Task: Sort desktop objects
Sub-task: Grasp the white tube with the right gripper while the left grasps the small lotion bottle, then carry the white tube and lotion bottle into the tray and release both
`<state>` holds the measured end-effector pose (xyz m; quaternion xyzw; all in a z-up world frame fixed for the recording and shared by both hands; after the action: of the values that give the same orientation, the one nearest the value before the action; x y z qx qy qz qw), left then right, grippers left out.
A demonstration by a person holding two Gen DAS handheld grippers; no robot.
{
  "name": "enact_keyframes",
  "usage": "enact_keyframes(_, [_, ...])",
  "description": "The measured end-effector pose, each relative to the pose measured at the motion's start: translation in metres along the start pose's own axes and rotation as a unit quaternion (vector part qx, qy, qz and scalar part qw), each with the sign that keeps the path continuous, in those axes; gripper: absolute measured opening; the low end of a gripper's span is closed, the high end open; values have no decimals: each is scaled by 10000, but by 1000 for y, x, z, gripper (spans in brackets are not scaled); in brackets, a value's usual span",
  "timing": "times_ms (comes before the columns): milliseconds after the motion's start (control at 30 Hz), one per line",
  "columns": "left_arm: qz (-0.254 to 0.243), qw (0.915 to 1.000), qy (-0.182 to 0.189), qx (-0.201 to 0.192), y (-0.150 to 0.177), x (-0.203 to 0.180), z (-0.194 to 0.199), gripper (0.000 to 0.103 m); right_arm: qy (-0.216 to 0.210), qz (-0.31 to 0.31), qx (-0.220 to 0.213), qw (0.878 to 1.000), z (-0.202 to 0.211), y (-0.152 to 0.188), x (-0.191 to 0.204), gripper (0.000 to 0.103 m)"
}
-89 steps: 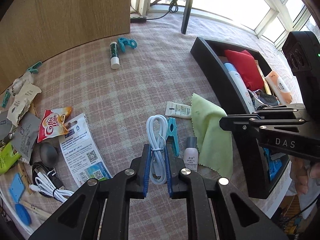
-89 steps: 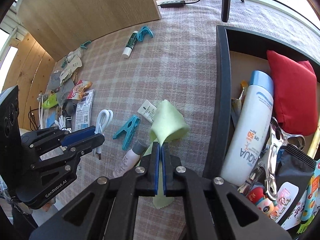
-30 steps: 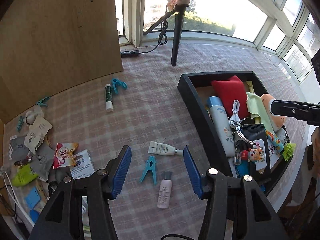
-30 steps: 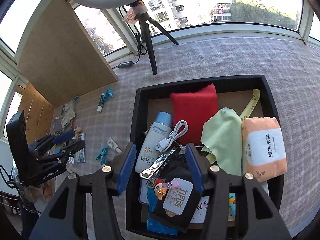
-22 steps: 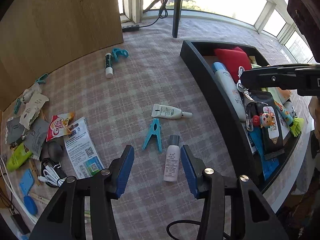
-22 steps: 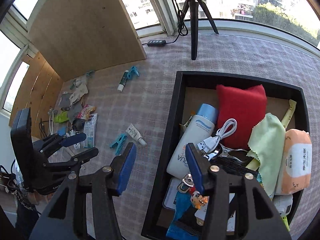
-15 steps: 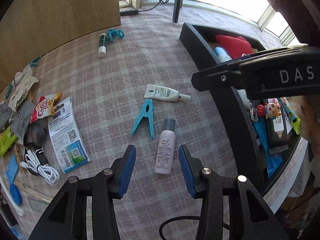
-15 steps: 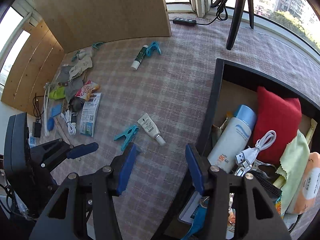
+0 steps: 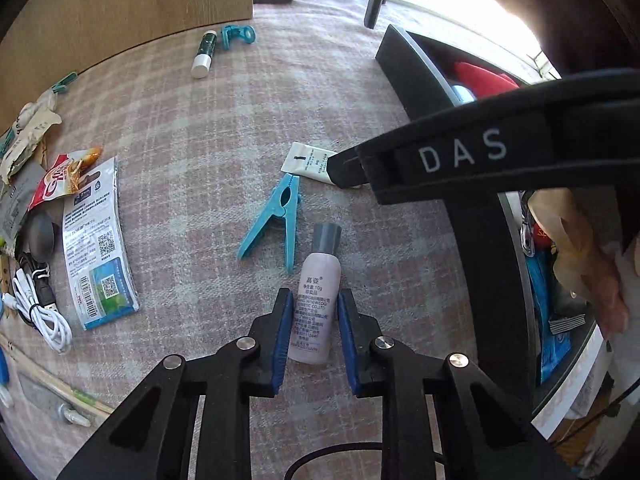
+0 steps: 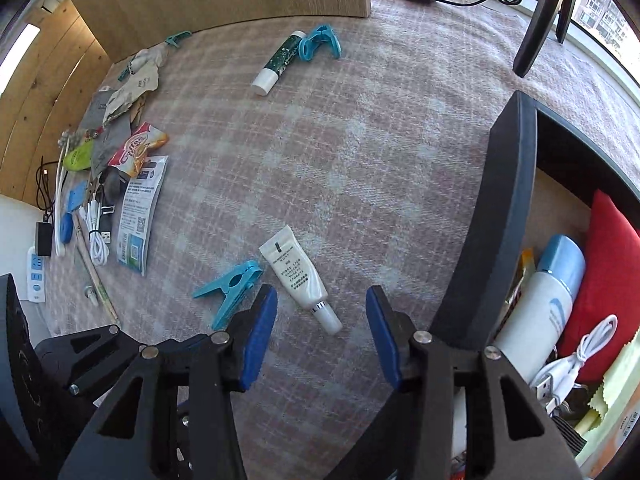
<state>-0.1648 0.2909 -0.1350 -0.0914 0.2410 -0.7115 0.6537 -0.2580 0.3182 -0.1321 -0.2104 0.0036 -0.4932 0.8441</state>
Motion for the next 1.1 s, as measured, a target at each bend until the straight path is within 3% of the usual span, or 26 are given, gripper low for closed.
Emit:
enact_keyframes(267, [61,9997,-198,-95,4,5,5,19,180,575,66,9982,-9,4,16,41])
enact_keyframes(367, [192,9995,-215,-103,8,14,9,19,355,827,-31,9959,-6,3,23,36])
enact_keyframes(433, [274,9992,-254,-105,11,20,12,19,437,780,-89,9960,-3,1,20,23])
enact_keyframes(733, [457,9982,-246,-293,16,30,42,19,-79,154,-278,9995,29,1,14,17])
enact_keyframes(900, [355,9983,-108,-447,1,10,58,19,-275,-102,-621,9976,72,5,3,17])
enact_keyframes(1100, [-154,9978,209,-616,-13,-48,65,19,-321,-432,-1072,9928,128,46,-22,17])
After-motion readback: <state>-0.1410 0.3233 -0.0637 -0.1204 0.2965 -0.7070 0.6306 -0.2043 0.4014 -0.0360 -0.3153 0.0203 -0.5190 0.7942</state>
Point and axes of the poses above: each gripper's, at about its wrist camera, not at the fingertips, and z roughly against the way its jaws point, x to its left, y to its underside, the point moved 7 cm from there along -z, roughly the way its jaws point, and after that the axes turned 12 degrees about -x, right-handed, at the moved point
